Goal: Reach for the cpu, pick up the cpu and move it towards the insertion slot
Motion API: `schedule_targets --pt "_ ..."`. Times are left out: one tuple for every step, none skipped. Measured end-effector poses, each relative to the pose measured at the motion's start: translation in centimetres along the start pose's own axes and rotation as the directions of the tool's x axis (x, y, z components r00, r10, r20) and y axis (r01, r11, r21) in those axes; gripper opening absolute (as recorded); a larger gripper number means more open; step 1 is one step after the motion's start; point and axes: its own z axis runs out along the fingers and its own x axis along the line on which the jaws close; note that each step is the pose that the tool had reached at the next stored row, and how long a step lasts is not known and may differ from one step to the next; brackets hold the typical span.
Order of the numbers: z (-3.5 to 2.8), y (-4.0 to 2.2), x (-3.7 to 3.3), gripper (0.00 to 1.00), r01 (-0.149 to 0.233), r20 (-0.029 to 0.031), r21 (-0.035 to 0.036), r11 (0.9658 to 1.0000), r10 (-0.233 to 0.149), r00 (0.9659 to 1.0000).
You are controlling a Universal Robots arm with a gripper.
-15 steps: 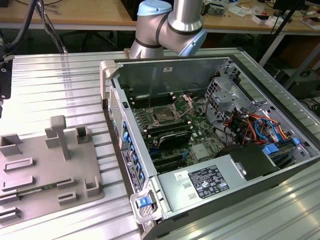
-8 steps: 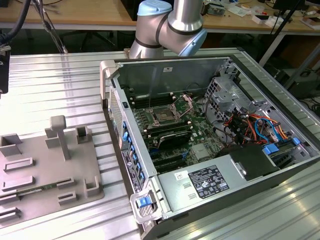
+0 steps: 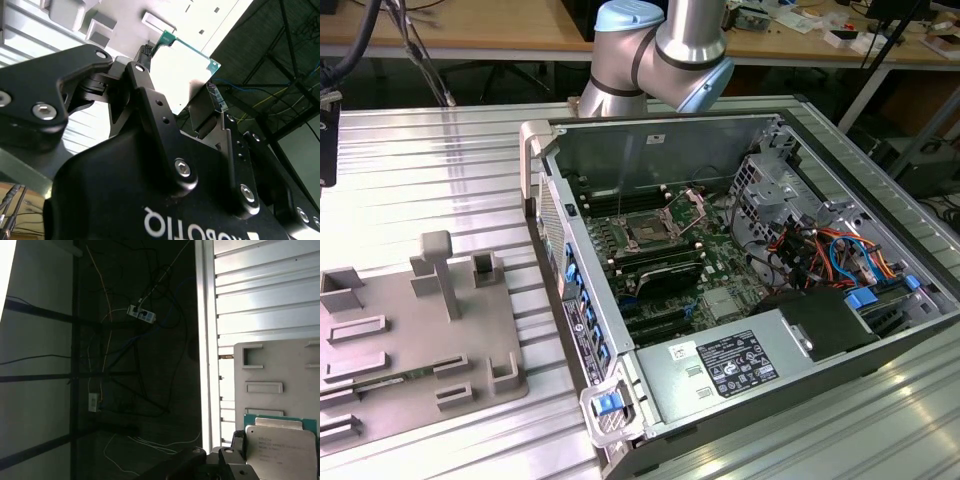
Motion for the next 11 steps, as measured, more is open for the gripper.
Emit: schedule_targets --pt "0.00 0.00 -0.05 0.55 0.000 0.0000 0.0000 1.0000 0.000 1.0000" --pt "0.00 0.00 -0.09 0.55 0.000 0.0000 0.0000 1.0000 0.000 1.0000" --pt "0.00 -0.01 -0.19 0.55 0.000 0.0001 -0.0001 1.0000 0.000 1.0000" --pt "0.00 0.00 -0.33 0.55 0.000 0.0001 -0.0001 1.0000 0.000 1.0000" --pt "-0.02 0.00 -0.61 0.55 0.000 0.0000 0.0000 1.0000 0.000 1.0000" --pt "-0.02 0.01 -0.75 0.55 0.000 0.0000 -0.0001 1.0000 0.000 1.0000" --pt "-0.02 0.01 -0.92 0.55 0.000 0.0001 -0.0001 1.0000 0.000 1.0000" --pt "-0.03 0.01 -1.18 0.55 0.000 0.0001 0.0000 1.0000 0.000 1.0000" --pt "-0.04 0.01 -1.34 0.55 0.000 0.0001 -0.0001 1.0000 0.000 1.0000" --pt "-0.04 0.01 -1.52 0.55 0.000 0.0001 -0.0001 1.0000 0.000 1.0000" --pt "-0.05 0.01 -1.69 0.55 0.000 0.0000 0.0000 1.0000 0.000 1.0000"
